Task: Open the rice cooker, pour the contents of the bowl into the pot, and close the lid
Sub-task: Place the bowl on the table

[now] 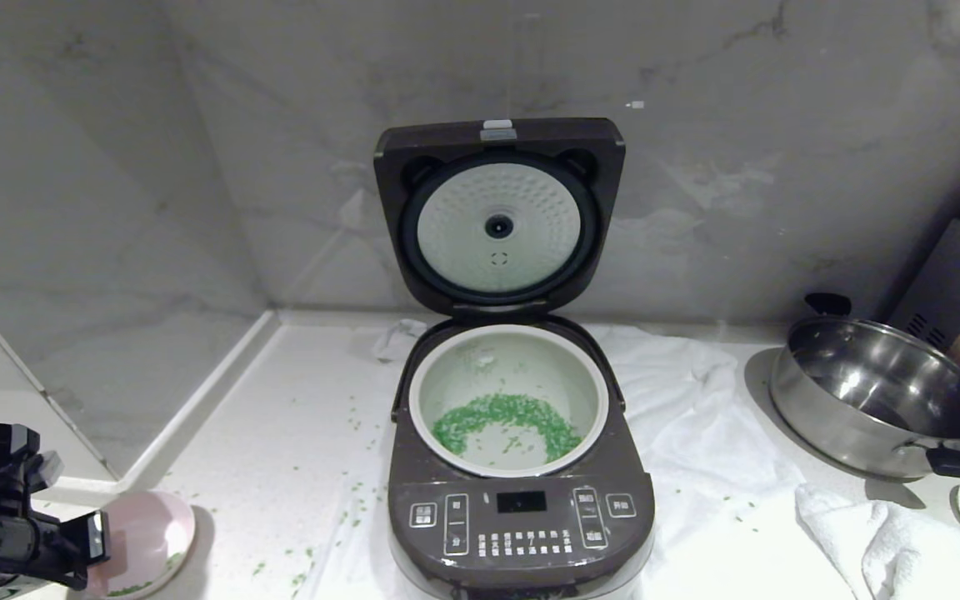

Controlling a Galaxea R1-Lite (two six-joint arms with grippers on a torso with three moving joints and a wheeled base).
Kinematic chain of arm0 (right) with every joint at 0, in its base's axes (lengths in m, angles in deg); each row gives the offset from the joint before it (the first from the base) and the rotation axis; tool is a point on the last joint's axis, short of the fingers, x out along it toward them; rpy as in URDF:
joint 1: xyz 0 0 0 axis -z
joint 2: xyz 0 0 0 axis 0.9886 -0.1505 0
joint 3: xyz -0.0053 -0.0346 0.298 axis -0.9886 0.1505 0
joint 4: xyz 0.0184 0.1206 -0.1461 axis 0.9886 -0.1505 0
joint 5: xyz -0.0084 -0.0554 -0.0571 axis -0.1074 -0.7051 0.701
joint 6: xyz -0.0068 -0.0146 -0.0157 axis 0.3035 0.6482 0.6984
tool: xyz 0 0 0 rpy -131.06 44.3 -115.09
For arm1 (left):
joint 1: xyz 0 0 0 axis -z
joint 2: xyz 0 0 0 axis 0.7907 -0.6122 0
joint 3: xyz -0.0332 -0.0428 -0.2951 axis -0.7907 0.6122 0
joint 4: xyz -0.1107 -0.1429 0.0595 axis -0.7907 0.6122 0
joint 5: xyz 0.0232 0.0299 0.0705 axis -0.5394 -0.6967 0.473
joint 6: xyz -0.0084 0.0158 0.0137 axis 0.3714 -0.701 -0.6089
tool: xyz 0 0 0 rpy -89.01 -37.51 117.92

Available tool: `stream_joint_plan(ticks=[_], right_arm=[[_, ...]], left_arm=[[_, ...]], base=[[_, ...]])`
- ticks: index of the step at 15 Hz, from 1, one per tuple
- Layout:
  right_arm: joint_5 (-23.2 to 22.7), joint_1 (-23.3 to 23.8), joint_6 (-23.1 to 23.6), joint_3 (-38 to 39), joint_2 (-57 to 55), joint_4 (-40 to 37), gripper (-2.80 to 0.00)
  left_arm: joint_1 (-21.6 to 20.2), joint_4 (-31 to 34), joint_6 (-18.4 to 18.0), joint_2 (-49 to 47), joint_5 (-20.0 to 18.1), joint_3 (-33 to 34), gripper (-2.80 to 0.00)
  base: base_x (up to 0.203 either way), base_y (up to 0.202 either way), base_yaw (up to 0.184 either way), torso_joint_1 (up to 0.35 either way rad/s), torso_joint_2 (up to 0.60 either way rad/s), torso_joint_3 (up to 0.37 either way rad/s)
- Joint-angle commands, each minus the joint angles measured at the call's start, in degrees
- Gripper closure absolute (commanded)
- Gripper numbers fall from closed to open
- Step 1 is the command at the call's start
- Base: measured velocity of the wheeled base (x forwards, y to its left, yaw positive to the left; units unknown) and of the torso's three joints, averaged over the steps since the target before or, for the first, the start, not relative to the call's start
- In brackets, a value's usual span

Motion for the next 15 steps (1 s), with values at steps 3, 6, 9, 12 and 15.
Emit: stream_joint_plan(ticks=[3, 6, 9, 12, 15], right_arm=[[-0.04, 0.02, -0.06, 0.09, -0.10, -0.01, 0.00], [0.05, 0.02, -0.07, 0.09, -0.10, -0.01, 0.00], [-0.04, -0.02, -0.30, 0.09, -0.10, 0.07, 0.00], [-0.04, 0.01, -0.42, 0.09, -0.10, 0.08, 0.00], [-0.04, -0.07, -0.33, 0.09, -0.10, 0.08, 0.00]], left_arm=[[-1.04, -0.06, -0.01, -0.99, 0.19, -0.30, 0.00], [-4.46, 0.26, -0.46, -3.39, 0.48, -2.75, 0.00], [-5.01, 0.29, -1.65, -4.20, 0.77, -2.72, 0.00], [-5.90, -0.07, -1.71, -5.35, 2.14, -3.98, -2.80], [-6.82, 0.28, -1.64, -4.32, 2.15, -5.89, -2.80]], base=[[0.000, 0.000, 0.000, 0.000, 0.00, 0.000], [0.000, 0.000, 0.000, 0.000, 0.00, 0.000], [0.000, 0.000, 0.000, 0.000, 0.00, 0.000], [0.000, 0.000, 0.000, 0.000, 0.00, 0.000], [0.000, 0.000, 0.000, 0.000, 0.00, 0.000]])
